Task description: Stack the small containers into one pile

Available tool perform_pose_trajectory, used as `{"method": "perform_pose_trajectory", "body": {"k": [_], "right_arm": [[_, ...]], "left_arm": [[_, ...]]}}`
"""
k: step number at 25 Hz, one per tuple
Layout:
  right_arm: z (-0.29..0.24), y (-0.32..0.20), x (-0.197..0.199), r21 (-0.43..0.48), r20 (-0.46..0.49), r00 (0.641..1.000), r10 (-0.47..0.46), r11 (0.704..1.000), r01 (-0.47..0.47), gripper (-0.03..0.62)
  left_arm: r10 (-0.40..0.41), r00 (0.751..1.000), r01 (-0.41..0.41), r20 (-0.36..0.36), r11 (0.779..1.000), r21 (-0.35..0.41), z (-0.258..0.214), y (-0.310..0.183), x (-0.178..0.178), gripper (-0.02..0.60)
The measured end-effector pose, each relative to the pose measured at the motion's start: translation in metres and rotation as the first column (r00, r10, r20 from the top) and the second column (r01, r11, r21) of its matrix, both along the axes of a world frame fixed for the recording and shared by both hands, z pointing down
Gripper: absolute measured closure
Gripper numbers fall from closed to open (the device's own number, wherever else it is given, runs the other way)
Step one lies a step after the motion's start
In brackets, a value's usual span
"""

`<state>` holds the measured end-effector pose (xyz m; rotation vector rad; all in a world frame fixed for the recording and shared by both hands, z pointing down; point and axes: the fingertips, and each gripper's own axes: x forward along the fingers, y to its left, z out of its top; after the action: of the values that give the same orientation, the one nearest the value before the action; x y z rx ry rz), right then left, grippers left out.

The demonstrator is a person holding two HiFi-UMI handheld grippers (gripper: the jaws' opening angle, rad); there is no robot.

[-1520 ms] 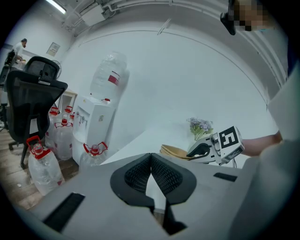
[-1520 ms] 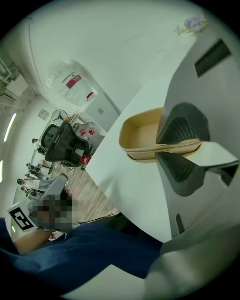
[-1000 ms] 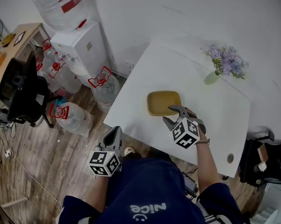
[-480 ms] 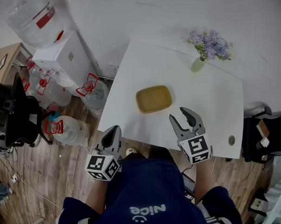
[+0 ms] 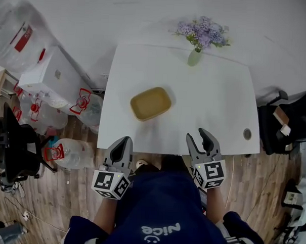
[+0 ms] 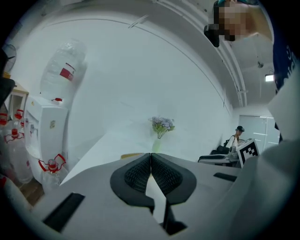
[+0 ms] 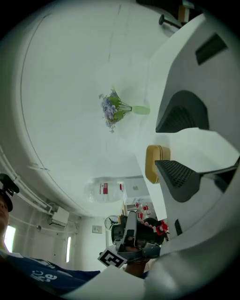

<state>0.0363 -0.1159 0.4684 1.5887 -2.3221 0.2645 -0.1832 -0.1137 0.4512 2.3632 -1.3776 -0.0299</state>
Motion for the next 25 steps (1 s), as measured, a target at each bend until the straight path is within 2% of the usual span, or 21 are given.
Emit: {"method": "perform_pose_trajectory", "body": {"k": [4, 9, 14, 15, 16, 18, 20, 25], "right_arm": [[0.004, 0.012, 0.021, -0.009, 0.036, 0.997, 0.074, 0.997, -0.074, 0.425], [0.008, 0.016, 0.026, -0.053, 0.143, 0.987, 0.074, 0.996, -0.067, 0.426], [-0.008, 0.016, 0.025, 0.014, 0.192, 0.98, 0.057, 0.998, -0.061, 0.428], [-0.01, 0.016, 0.026, 0.018, 0.201, 0.978, 0.064, 0.997, -0.069, 0.449], [-0.01, 0.015, 0.029, 0.017, 0.198, 0.977, 0.078, 0.996, -0.083, 0.505], [-0.007, 0.015, 0.034, 0.01, 0.159, 0.981, 0.108, 0.994, -0.111, 0.532], [-0.003, 0.016, 0.039, 0.009, 0.113, 0.985, 0.133, 0.991, -0.135, 0.537], [-0.004, 0.011, 0.061, 0.025, 0.098, 0.972, 0.214, 0.976, -0.217, 0.54]], "left_arm": [[0.01, 1.0, -0.01, 0.026, 1.0, 0.011, 0.0, 0.001, 0.01, 0.561], [0.009, 1.0, -0.01, 0.022, 1.0, 0.03, -0.006, -0.001, 0.017, 0.561], [-0.006, 1.0, 0.005, 0.021, 0.999, 0.037, -0.014, 0.0, 0.013, 0.561], [-0.006, 1.0, 0.005, 0.02, 0.999, 0.041, -0.015, 0.0, 0.012, 0.561], [-0.006, 1.0, 0.005, 0.019, 0.999, 0.044, -0.014, 0.0, 0.011, 0.561], [-0.007, 1.0, 0.006, 0.017, 0.999, 0.045, -0.012, 0.0, 0.01, 0.561], [-0.01, 1.0, 0.009, 0.02, 0.999, 0.037, -0.009, 0.0, 0.01, 0.561], [0.002, 0.999, -0.003, 0.035, 0.999, 0.033, -0.004, 0.001, 0.02, 0.561]]}}
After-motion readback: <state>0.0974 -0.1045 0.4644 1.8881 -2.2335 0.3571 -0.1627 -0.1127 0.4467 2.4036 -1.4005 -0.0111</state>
